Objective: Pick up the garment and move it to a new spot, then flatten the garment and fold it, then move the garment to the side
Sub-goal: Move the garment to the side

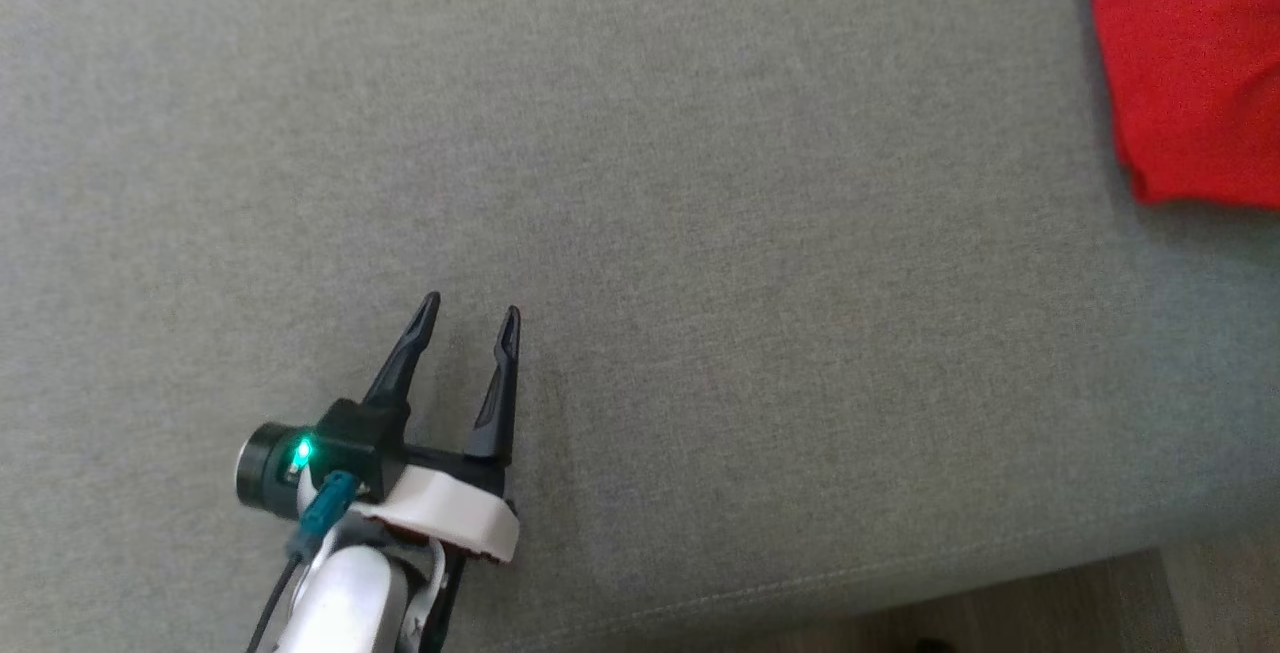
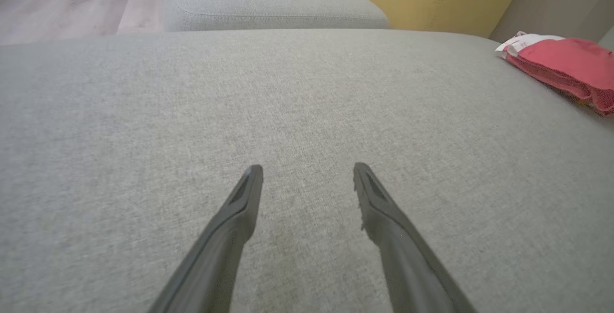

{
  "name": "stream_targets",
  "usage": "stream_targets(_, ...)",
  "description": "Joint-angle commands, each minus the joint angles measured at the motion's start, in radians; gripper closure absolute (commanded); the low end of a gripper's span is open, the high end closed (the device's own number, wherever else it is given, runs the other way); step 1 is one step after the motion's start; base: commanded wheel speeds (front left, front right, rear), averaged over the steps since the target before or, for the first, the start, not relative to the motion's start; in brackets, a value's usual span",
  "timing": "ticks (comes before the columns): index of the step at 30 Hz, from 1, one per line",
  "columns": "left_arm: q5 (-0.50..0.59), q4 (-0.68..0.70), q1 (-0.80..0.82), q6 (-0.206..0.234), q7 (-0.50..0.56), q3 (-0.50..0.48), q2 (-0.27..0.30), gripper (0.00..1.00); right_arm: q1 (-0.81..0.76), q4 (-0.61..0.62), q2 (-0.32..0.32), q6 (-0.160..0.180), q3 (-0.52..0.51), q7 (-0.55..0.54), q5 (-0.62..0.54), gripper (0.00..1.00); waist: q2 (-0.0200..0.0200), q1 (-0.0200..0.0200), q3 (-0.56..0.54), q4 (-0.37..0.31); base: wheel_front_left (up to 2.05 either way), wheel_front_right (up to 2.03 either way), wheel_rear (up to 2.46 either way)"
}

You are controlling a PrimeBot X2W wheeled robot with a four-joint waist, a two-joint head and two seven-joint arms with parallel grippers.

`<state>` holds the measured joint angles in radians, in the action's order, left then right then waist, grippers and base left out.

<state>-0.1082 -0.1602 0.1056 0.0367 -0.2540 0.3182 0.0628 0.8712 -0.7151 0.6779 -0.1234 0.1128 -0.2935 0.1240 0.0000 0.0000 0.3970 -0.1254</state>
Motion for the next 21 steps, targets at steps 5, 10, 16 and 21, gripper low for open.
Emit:
stream_targets(5, -0.028, 0.039, -0.029, 0.018, -0.008, -0.034, -0.005, 0.0, -0.038, 0.118, -0.053, -0.007, -0.078, 0.13, -0.07, 0.0, 0.0, 0.0, -0.093, 0.019, 0.0, 0.0, 0.0)
stream_targets(10, -0.065, 0.045, -0.088, 0.051, -0.008, -0.049, -0.011, 0.0, -0.241, 0.364, -0.213, -0.007, -0.103, 0.183, -0.064, 0.0, 0.0, 0.0, -0.206, 0.049, 0.0, 0.0, 0.0)
stream_targets(16, -0.065, 0.051, -0.122, 0.082, -0.008, -0.069, -0.012, 0.0, -0.518, 0.608, -0.374, -0.007, -0.178, 0.236, -0.116, 0.0, 0.0, 0.0, -0.283, 0.114, 0.0, 0.0, 0.0)
stream_targets(21, -0.026, 0.044, -0.135, 0.109, -0.008, -0.095, -0.012, 0.0, -0.722, 0.672, -0.541, -0.007, -0.247, 0.361, -0.15, 0.0, 0.0, 0.0, -0.322, 0.175, 0.0, 0.0, 0.0)
